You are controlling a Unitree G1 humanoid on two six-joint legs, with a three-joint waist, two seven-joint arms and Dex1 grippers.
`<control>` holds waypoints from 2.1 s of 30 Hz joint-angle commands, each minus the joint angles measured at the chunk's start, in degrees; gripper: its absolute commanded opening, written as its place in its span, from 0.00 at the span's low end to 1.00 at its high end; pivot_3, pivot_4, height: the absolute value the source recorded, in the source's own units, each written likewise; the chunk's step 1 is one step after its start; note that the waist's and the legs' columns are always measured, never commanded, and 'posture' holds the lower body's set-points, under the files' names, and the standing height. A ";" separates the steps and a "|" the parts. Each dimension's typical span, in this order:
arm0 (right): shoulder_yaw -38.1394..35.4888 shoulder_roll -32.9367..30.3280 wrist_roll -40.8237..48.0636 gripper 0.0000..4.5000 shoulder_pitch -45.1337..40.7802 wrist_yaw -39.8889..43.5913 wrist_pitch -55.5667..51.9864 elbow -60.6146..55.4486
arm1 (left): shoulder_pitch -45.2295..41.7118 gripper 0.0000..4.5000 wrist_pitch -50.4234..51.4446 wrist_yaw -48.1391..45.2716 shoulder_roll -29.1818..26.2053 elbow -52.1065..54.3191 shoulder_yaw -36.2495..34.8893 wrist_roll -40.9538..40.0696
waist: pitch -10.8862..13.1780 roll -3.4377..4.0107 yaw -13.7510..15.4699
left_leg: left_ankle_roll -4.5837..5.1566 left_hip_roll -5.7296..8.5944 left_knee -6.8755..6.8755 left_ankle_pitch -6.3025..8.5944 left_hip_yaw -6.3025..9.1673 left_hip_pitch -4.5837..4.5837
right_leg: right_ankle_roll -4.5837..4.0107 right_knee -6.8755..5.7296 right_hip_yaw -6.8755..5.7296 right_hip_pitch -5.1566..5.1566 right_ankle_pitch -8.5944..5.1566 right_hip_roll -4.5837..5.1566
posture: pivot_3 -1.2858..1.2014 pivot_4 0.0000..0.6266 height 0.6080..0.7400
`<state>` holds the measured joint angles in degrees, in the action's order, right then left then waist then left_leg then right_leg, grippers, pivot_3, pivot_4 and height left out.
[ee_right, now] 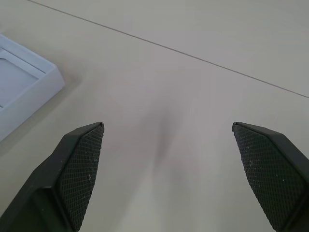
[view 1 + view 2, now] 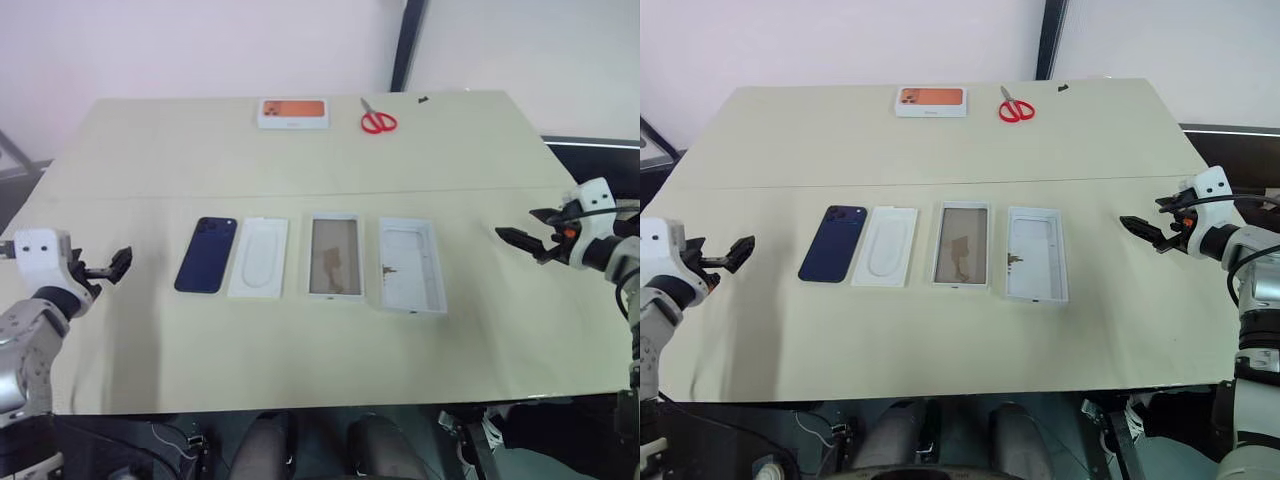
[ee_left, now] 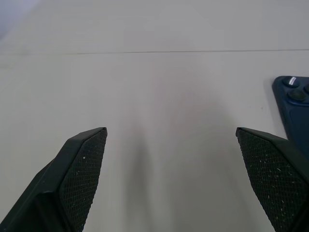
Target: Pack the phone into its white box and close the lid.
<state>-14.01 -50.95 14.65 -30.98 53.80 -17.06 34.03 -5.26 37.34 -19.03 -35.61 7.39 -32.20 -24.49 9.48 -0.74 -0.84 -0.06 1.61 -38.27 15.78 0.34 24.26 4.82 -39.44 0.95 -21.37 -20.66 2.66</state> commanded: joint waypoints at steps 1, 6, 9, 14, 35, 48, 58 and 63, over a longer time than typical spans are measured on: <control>-0.21 -0.52 -0.13 0.99 -2.12 -0.25 1.11 -0.72 | -0.80 1.00 0.09 0.34 -0.48 2.22 -0.31 -0.41 | 0.00 0.00 0.00 | 0.00 0.00 0.00 0.00 0.00 0.00 | 0.00 0.00 0.00 0.00 0.00 0.00 | 0.52 0.24 1.00; 0.55 0.15 -0.23 0.99 -2.14 -0.03 1.04 -1.91 | -0.38 1.00 0.56 0.53 -0.12 3.06 -0.80 -1.00 | 0.00 0.00 0.12 | -0.01 0.00 0.00 0.00 0.00 0.00 | 0.00 0.00 0.00 0.01 0.00 0.00 | 0.52 0.24 1.00; 1.06 1.05 0.21 0.99 -2.17 -0.14 0.49 -3.67 | -0.64 1.00 1.54 2.56 0.17 3.82 -1.15 -0.36 | 0.00 0.00 0.17 | -0.27 0.00 -0.02 -0.15 -0.01 0.00 | 0.00 0.01 0.00 0.02 0.00 0.00 | 0.52 0.24 1.00; 2.58 3.53 0.35 0.99 -1.65 -0.43 -0.52 -7.95 | -2.31 1.00 3.83 4.17 0.05 4.39 -0.69 -0.97 | 0.00 0.00 0.10 | -0.28 0.00 -0.01 -0.16 0.00 0.00 | 0.00 -0.01 0.00 0.01 0.00 0.00 | 0.52 0.24 1.00; 11.91 9.22 3.13 0.99 4.03 -1.52 -10.21 -42.61 | -32.84 1.00 47.07 4.98 10.70 1.79 17.27 -10.82 | 0.00 -0.04 0.03 | -0.39 0.01 -0.08 -0.24 0.02 0.06 | 0.01 -0.12 -0.01 -0.07 0.00 -0.07 | 0.52 0.24 1.00; 13.78 9.63 2.93 0.99 6.55 -0.32 -9.69 -44.32 | -36.37 1.00 55.16 12.58 17.93 3.60 13.32 -7.46 | 0.01 -0.05 0.28 | -0.45 0.01 -0.21 -0.27 0.03 0.06 | 0.01 -0.21 0.01 -0.07 0.00 -0.09 | 0.52 0.24 1.00; 14.43 9.95 3.11 0.99 7.75 -0.59 -9.37 -44.98 | -37.40 1.00 55.16 14.60 16.61 2.63 12.35 -8.10 | 0.01 -0.05 0.20 | -0.45 0.01 -0.30 -0.27 0.05 0.08 | 0.01 -0.24 0.00 -0.07 0.00 -0.09 | 0.52 0.24 1.00; 14.52 9.84 3.10 0.99 8.03 -0.55 -9.22 -44.99 | -36.93 1.00 55.16 15.74 15.46 1.72 13.04 -7.62 | 0.01 -0.05 0.35 | -0.45 0.01 -0.33 -0.27 0.06 0.08 | 0.01 -0.25 0.00 -0.06 0.00 -0.09 | 0.52 0.24 1.00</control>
<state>1.44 -41.05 17.15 -22.90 53.25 -27.18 -8.85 -41.41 92.01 -3.56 -19.24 8.35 -19.20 -32.08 9.49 -0.79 -0.49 -0.51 1.62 -38.64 15.51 0.41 24.35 4.82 -39.68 0.94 -21.42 -20.66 2.57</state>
